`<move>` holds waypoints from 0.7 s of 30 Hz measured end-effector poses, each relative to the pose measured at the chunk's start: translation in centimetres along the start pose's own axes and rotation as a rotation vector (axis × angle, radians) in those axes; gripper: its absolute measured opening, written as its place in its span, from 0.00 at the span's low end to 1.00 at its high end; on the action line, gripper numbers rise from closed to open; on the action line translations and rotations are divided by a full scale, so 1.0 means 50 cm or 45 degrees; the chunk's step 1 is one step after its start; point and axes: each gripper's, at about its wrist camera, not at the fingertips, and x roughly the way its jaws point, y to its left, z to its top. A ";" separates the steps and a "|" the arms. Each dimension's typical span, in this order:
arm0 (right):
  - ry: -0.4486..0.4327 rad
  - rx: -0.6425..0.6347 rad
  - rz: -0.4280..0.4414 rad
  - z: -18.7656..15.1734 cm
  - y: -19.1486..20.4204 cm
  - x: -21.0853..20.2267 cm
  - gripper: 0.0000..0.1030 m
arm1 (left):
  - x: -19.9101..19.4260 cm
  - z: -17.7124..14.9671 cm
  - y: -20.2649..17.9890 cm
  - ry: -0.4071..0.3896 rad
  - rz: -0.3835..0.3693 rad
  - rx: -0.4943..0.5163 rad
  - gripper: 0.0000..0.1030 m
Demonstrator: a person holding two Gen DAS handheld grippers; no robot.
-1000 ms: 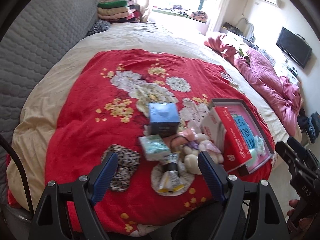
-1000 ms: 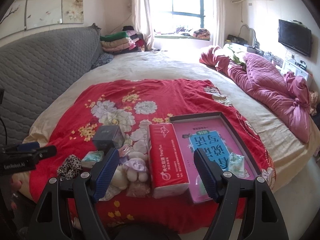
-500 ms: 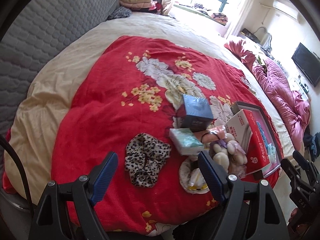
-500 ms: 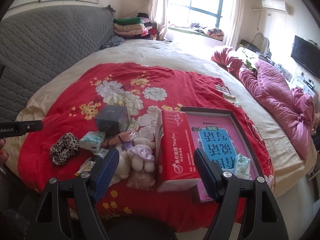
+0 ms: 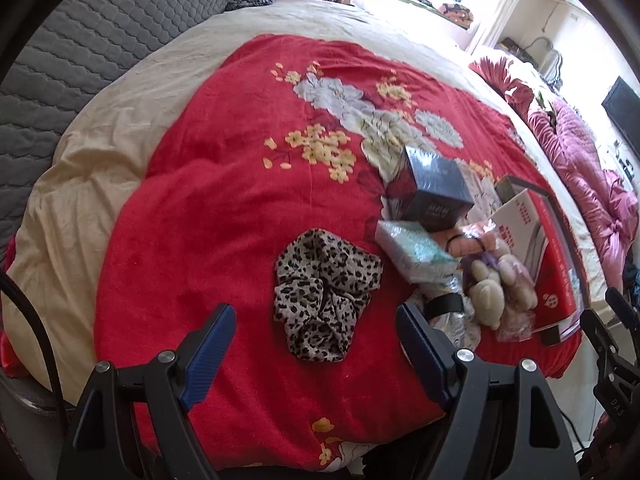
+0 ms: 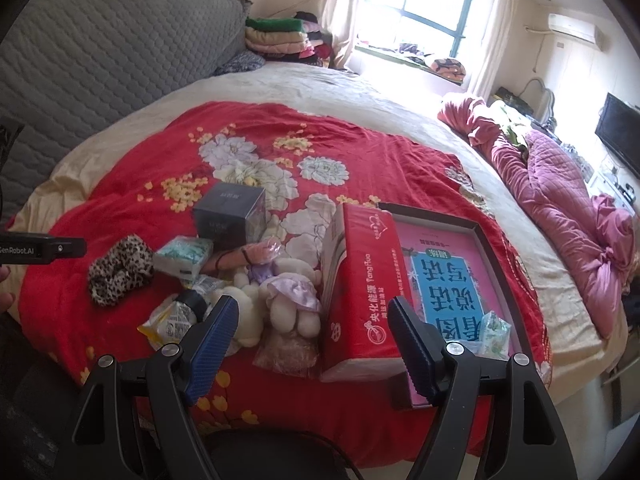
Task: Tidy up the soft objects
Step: 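Grasp the leopard-print scrunchie with the left tool while the right tool grasps the white plush toy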
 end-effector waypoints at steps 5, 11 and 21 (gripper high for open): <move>0.049 -0.069 -0.022 -0.012 0.018 0.040 0.76 | 0.038 -0.013 -0.007 0.048 0.010 0.014 0.79; 0.101 -0.161 -0.060 -0.020 0.041 0.088 0.76 | 0.070 -0.023 -0.009 0.078 -0.002 -0.001 0.79; 0.132 -0.264 -0.116 -0.008 0.073 0.146 0.76 | 0.101 -0.027 0.008 0.082 -0.022 -0.039 0.79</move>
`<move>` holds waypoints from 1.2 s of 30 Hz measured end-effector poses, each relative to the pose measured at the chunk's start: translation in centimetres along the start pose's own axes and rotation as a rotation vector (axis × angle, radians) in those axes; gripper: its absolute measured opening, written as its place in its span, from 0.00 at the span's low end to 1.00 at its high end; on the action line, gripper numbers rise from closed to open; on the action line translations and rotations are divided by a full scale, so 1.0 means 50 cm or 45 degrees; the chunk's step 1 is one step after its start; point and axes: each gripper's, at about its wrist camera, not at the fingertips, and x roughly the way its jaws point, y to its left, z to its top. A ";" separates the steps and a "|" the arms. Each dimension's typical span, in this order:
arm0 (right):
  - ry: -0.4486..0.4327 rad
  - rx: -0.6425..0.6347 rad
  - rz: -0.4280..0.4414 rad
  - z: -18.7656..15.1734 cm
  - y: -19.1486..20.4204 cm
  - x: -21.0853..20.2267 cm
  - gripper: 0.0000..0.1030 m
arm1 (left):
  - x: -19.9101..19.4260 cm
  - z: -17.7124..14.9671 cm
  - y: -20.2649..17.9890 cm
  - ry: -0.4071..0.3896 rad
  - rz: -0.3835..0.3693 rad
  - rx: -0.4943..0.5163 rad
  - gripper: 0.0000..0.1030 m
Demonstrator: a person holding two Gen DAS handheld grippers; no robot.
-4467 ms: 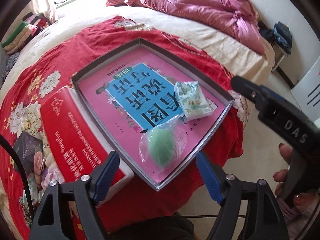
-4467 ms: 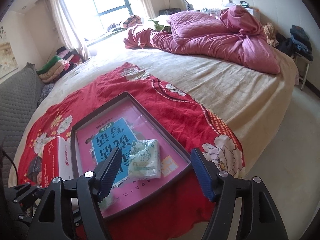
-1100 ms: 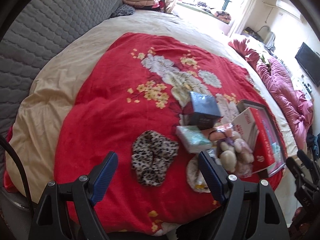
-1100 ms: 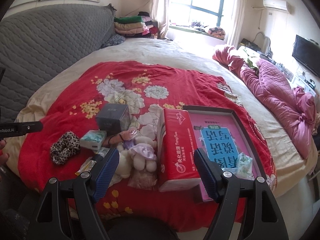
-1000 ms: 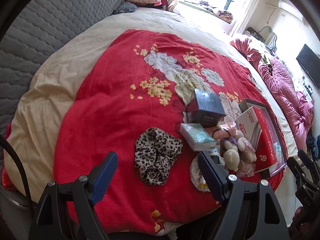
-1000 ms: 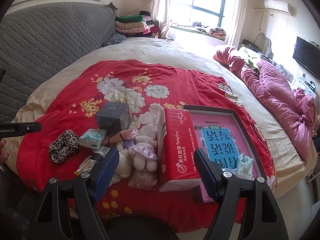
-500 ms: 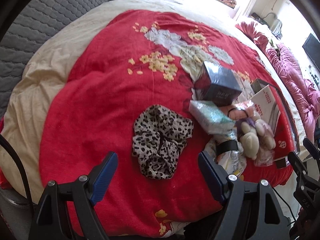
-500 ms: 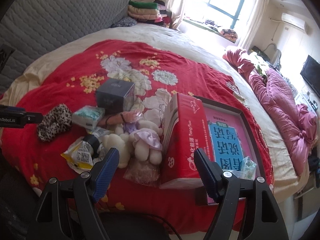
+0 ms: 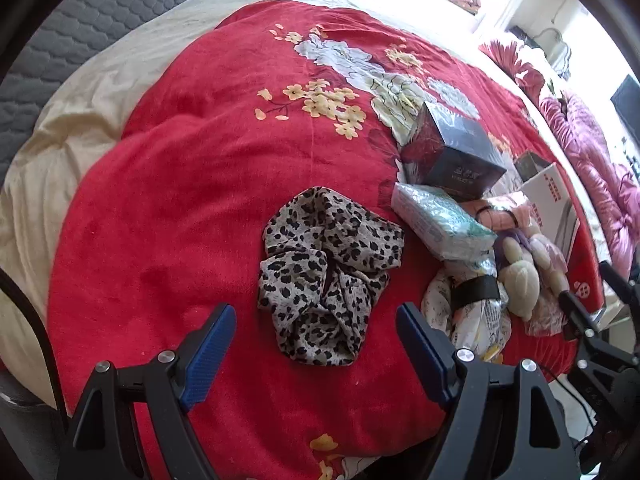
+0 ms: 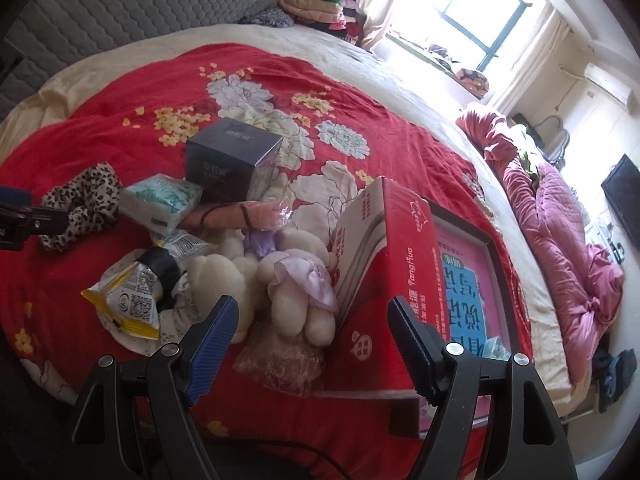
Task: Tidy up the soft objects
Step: 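Grasp the leopard-print scrunchie with the left tool while the right tool grasps the white plush toy, then lift the scrunchie with the left tool while the right tool lifts the plush toy toward the tray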
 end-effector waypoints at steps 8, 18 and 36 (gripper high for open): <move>0.030 -0.055 -0.060 0.011 0.020 0.046 0.76 | 0.034 0.003 0.006 0.027 0.011 0.003 0.79; 0.057 -0.109 -0.111 0.025 0.033 0.087 0.58 | 0.082 0.017 -0.011 0.062 0.044 0.026 0.85; 0.048 0.107 -0.020 0.023 -0.020 0.096 0.20 | 0.077 0.026 -0.017 0.005 0.004 0.047 0.43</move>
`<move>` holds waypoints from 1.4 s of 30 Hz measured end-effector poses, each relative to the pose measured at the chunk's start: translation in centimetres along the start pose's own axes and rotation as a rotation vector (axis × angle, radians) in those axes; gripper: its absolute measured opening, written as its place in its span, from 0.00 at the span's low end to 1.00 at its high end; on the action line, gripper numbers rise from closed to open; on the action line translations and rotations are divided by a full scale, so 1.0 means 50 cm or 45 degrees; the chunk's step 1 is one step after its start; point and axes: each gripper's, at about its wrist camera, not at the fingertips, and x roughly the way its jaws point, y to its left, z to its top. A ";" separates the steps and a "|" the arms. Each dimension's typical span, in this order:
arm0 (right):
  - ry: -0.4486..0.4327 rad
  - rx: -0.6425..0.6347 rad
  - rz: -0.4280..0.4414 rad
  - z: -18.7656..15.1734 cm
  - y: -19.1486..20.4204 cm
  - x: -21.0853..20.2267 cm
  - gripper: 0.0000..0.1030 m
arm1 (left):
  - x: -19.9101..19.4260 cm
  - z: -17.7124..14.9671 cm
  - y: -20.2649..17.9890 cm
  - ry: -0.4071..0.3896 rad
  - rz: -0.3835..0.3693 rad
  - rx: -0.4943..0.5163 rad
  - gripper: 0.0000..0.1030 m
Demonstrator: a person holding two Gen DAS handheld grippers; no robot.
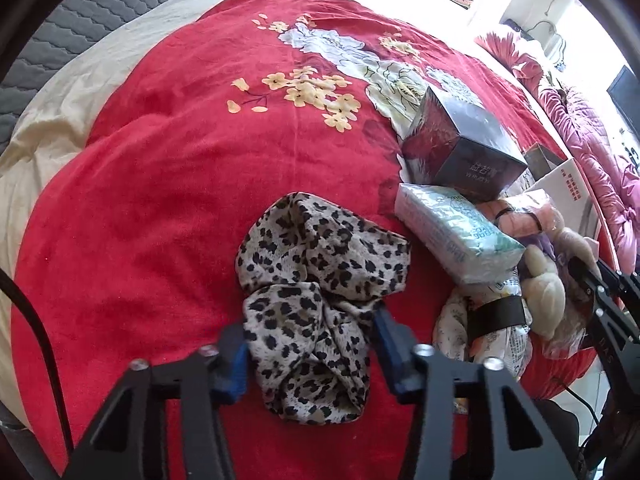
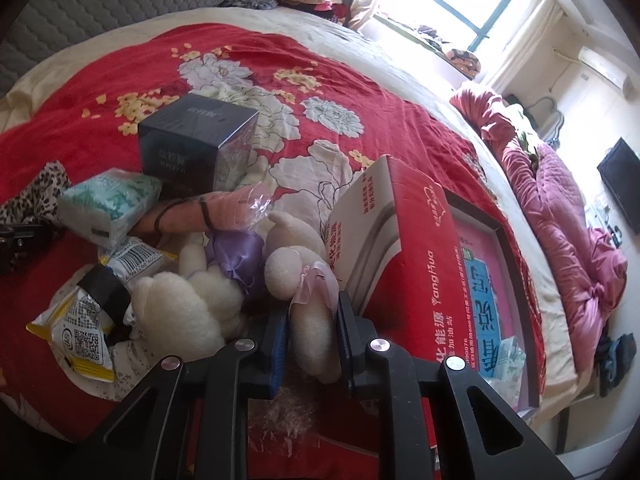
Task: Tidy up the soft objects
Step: 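Lift the scrunchie with the left tool while the right tool lifts the plush toy toward the tray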
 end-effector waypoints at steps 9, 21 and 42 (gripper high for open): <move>-0.048 0.262 0.157 -0.010 -0.062 -0.039 0.19 | -0.034 -0.016 -0.020 -0.043 -0.098 0.002 0.19; -0.091 0.349 0.231 -0.025 -0.082 -0.080 0.19 | -0.101 -0.029 -0.046 -0.130 -0.053 0.052 0.19; -0.226 0.427 0.311 -0.022 -0.133 -0.206 0.19 | -0.227 -0.042 -0.181 -0.227 -0.025 0.216 0.19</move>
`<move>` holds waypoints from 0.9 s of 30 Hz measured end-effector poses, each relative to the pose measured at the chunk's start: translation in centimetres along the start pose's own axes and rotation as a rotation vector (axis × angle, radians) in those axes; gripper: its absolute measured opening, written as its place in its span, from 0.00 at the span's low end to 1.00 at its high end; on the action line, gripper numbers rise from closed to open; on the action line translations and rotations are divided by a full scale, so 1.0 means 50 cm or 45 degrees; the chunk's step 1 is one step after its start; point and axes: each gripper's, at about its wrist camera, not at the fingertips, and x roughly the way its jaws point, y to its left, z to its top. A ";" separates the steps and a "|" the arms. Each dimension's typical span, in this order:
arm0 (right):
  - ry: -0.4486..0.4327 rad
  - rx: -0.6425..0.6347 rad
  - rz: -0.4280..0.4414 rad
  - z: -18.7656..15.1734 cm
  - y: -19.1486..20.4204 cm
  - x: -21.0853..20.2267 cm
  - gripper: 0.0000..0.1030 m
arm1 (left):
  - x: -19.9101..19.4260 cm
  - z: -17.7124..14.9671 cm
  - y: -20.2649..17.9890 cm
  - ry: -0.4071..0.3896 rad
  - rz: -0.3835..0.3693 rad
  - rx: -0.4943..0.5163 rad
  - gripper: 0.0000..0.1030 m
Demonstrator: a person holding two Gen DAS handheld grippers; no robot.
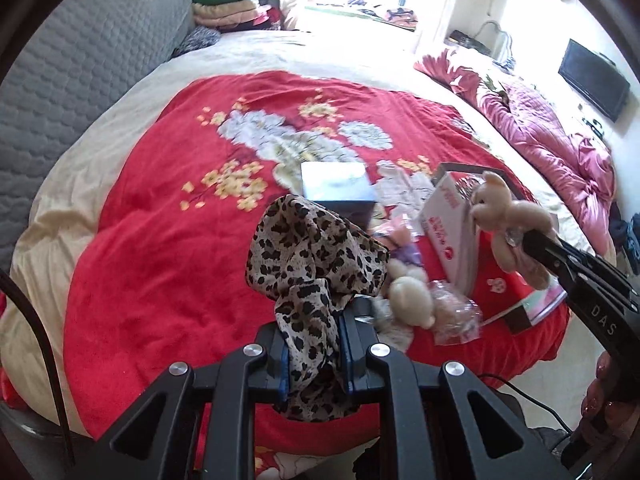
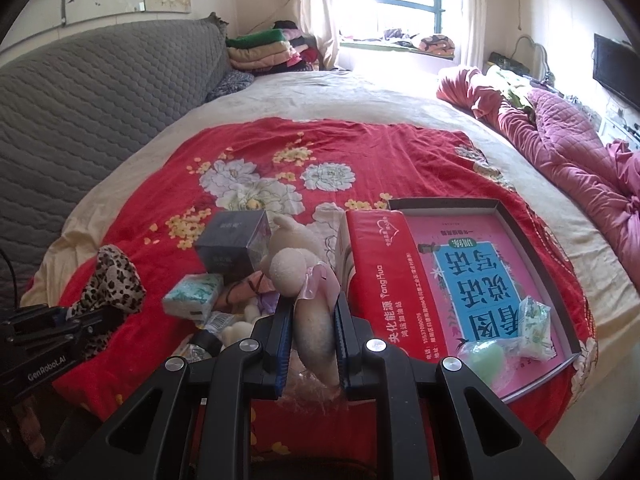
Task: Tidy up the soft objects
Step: 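Lift the scrunchie with the left tool while the right tool lifts the plush toy toward the tray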
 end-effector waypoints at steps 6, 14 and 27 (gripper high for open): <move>-0.056 0.036 0.003 0.011 -0.023 -0.041 0.19 | -0.031 0.009 -0.050 -0.028 -0.009 0.067 0.19; -0.134 0.108 0.000 0.019 -0.069 -0.100 0.19 | -0.071 0.023 -0.105 -0.067 -0.027 0.121 0.19; -0.194 0.216 -0.070 0.013 -0.152 -0.162 0.19 | -0.100 0.035 -0.194 -0.056 -0.073 0.189 0.19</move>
